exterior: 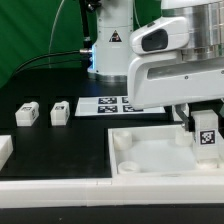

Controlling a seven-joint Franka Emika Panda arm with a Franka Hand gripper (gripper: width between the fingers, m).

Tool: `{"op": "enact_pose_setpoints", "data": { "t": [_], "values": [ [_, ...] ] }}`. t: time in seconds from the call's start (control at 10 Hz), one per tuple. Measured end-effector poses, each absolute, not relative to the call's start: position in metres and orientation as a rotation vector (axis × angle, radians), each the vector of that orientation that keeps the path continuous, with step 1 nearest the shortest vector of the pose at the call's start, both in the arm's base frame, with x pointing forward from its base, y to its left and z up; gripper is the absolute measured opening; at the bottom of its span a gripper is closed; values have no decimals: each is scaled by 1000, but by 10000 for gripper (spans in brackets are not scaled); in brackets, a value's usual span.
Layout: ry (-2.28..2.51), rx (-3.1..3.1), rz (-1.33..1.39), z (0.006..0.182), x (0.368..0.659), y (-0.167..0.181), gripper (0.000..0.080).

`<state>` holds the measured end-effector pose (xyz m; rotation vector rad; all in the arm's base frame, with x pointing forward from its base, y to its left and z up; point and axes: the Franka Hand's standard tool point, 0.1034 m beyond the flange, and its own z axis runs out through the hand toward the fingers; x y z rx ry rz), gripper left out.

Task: Assemble one leg

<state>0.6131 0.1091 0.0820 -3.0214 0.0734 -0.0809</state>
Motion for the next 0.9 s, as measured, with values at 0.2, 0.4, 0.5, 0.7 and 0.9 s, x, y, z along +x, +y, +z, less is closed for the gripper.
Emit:
{"op": "enact_pose_setpoints", "data": {
  "t": [0.2, 0.4, 0.5, 0.7, 0.9],
  "values": [
    [440, -2978, -56, 81, 612, 110, 292],
    [810, -2891, -28, 81, 612, 111, 293],
    [990, -2830, -12, 80, 612, 110, 294],
    [1347, -2665, 27, 79, 611, 111, 294],
    [1601, -2507, 56, 79, 611, 112, 294]
  ]
}}
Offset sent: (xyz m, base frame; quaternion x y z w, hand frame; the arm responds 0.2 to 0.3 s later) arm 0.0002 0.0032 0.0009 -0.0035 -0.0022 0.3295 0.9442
